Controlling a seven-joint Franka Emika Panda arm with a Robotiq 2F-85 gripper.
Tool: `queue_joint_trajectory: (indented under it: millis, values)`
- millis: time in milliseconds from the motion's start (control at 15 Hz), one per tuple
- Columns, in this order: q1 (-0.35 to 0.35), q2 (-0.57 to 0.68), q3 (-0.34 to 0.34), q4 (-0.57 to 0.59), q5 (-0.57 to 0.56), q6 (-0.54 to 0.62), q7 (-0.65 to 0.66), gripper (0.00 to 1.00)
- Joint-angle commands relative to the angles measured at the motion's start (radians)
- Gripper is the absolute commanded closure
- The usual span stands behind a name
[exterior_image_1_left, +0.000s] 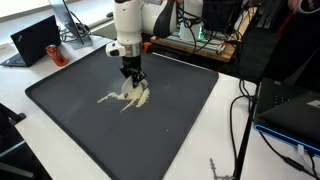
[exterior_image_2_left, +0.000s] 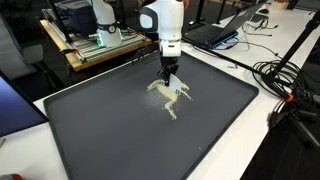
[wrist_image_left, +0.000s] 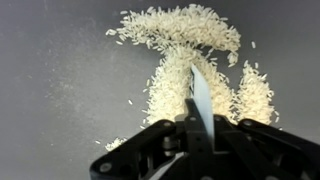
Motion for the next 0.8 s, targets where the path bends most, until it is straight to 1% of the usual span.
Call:
queue_joint_trajectory:
  millis: [0,67,200,733]
  values:
    - [0.003,0.035,-0.003,0.039,-0.023,-0.039,0.020,0.99]
    - [-0.008,0.036,0.006,0.044,-0.014,-0.047,0.009,0.99]
    - [-0.013,0.041,0.003,0.052,-0.015,-0.062,0.008,0.99]
    - [-0.018,0.044,-0.025,0.073,-0.027,-0.104,0.022,0.99]
